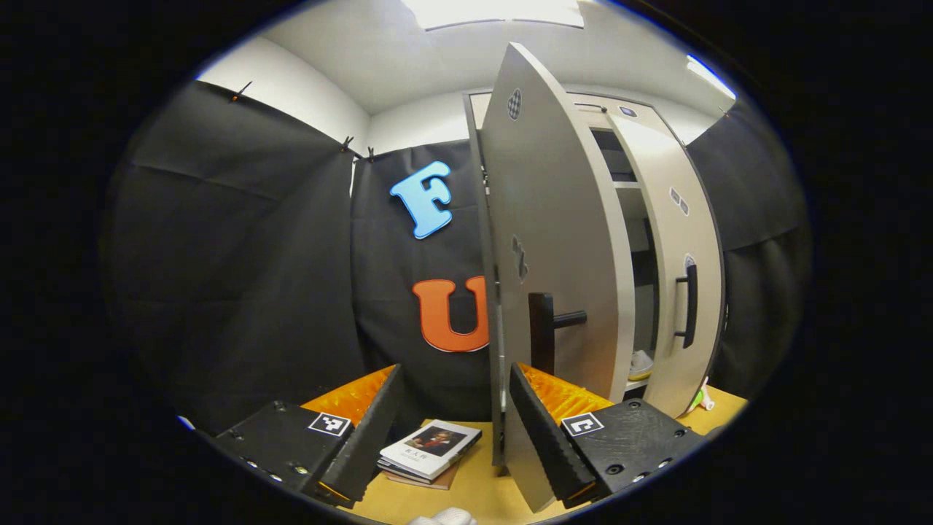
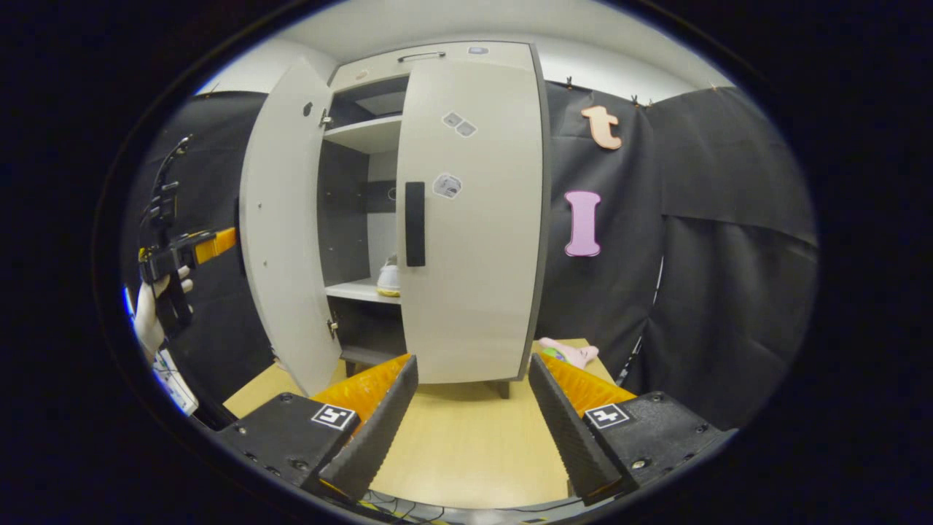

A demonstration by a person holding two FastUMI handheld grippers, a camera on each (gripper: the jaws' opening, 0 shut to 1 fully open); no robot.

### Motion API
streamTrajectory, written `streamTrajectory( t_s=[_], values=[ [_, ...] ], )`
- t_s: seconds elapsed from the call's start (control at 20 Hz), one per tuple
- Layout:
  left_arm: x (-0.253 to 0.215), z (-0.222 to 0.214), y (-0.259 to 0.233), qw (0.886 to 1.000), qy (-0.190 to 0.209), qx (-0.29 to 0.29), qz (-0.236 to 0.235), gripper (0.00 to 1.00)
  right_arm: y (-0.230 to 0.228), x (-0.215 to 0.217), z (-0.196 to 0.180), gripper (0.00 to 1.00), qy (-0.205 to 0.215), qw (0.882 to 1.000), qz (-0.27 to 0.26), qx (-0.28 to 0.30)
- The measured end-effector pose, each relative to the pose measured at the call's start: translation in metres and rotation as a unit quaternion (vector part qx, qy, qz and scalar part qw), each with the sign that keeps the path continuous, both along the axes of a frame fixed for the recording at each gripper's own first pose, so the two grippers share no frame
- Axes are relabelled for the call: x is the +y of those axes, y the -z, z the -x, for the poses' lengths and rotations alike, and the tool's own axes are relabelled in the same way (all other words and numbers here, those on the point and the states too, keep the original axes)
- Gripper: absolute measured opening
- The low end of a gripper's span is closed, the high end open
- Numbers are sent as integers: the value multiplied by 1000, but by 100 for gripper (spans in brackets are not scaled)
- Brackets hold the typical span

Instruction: Grab one shoe with the right hand and put it into the shoe cabinet, grab the other shoe with the left hand and put it into the shoe cabinet; then close the right door with the right hand and the left door with the left hand.

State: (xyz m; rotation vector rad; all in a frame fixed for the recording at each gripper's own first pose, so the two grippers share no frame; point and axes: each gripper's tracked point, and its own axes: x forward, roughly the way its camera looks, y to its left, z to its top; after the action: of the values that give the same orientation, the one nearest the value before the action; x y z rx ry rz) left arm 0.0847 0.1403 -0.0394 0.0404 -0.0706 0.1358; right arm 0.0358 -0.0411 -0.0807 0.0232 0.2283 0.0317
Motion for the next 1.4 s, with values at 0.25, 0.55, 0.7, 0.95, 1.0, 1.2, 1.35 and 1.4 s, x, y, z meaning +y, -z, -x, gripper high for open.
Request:
streamTrajectory(
  t_s=[0.25, 0.55, 0.7, 0.95, 1.0, 1.2, 1.35, 1.4],
  values=[
    [-75, -23, -11, 1000, 27, -13, 6, 92, -1, -34, -3, 99, -13, 1000, -2, 3],
    [-115, -22, -10, 1000, 30, -1, 6, 96, -13, -56, -8, 100, -24, 1000, -6, -10],
    [-114, -21, -8, 999, 32, 10, -4, 96, -18, -56, -12, 99, -29, 999, -12, -14],
    [-115, -19, -3, 999, 35, 32, 11, 96, -21, -48, -16, 97, -37, 999, -16, -13],
    [-116, -19, -4, 999, 40, 31, 15, 96, -22, -46, -17, 97, -37, 999, -17, -14],
    [-118, -18, -3, 998, 50, 39, 20, 96, -35, -38, -20, 96, -35, 999, -26, -28],
    [-120, -14, -7, 997, 55, 39, 24, 96, -47, -35, -21, 96, -34, 998, -25, -39],
    [-120, -13, -8, 997, 57, 40, 27, 96, -48, -33, -21, 96, -33, 998, -25, -41]
  ],
)
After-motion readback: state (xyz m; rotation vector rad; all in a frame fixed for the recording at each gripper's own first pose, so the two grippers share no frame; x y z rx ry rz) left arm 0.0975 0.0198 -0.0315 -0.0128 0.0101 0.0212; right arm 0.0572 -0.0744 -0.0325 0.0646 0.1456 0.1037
